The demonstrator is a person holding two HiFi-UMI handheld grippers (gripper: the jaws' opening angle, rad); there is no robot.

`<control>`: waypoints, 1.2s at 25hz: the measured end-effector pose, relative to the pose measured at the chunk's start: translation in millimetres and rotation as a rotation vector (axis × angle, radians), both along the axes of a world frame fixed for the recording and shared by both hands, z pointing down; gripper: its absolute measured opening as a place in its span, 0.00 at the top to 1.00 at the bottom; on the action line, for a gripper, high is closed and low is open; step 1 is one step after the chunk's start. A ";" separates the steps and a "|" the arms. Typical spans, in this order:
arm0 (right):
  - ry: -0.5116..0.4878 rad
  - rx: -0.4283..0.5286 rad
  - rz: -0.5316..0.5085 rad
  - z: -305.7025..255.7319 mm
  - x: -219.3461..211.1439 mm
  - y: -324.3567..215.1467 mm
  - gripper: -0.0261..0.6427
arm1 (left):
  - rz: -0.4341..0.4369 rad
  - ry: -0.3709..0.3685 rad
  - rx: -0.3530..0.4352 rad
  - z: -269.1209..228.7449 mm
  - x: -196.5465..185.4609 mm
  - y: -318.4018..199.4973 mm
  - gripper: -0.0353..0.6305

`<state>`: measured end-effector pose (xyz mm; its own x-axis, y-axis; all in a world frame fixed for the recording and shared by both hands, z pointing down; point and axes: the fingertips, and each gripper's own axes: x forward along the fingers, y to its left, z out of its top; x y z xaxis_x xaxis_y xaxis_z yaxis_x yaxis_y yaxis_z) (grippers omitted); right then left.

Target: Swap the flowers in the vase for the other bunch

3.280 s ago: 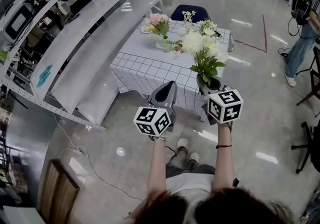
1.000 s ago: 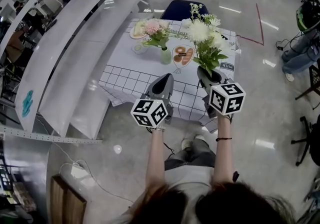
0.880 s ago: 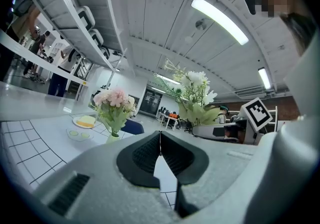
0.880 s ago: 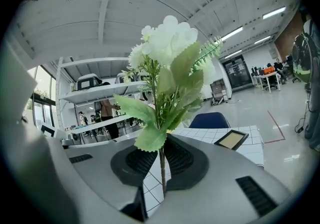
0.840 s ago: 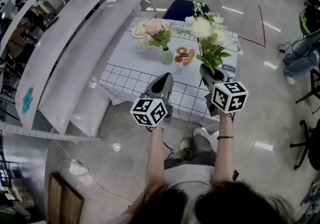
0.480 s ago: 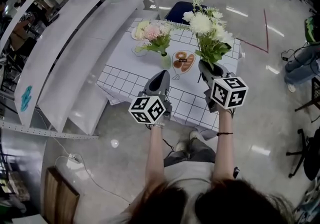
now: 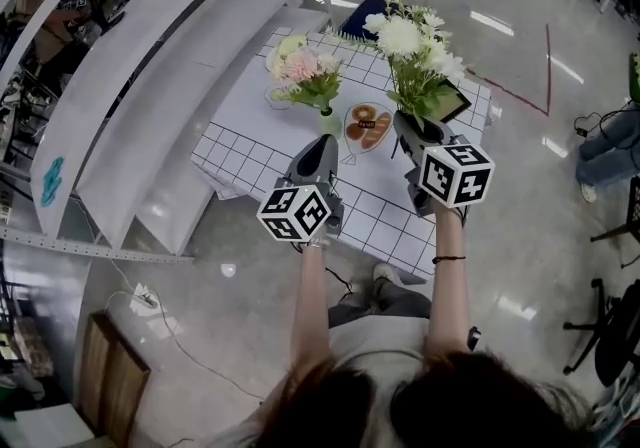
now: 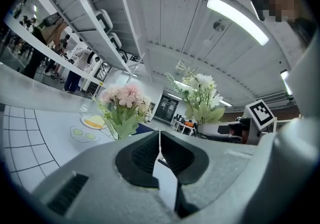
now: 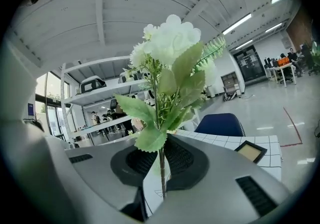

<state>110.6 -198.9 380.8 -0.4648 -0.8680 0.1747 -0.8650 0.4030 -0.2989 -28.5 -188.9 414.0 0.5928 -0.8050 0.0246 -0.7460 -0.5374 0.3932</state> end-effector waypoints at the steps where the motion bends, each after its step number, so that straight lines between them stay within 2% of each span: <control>1: -0.003 -0.004 -0.007 2.0 -0.3 -2.5 0.89 | -0.009 -0.002 -0.002 0.9 -0.7 -1.5 0.93; 13: -0.020 -0.014 -0.059 11.4 -3.7 -26.7 0.89 | -0.062 -0.008 0.004 3.3 -3.3 -16.3 0.93; 30: -0.035 -0.051 -0.012 27.9 -13.0 -59.7 0.89 | -0.042 -0.019 -0.079 37.3 -17.4 -58.4 0.92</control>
<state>97.6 -258.6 408.7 -0.4816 -0.8528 0.2021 -0.8490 0.3967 -0.3491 -45.9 -247.3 451.3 0.5570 -0.8244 0.0999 -0.7753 -0.4731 0.4184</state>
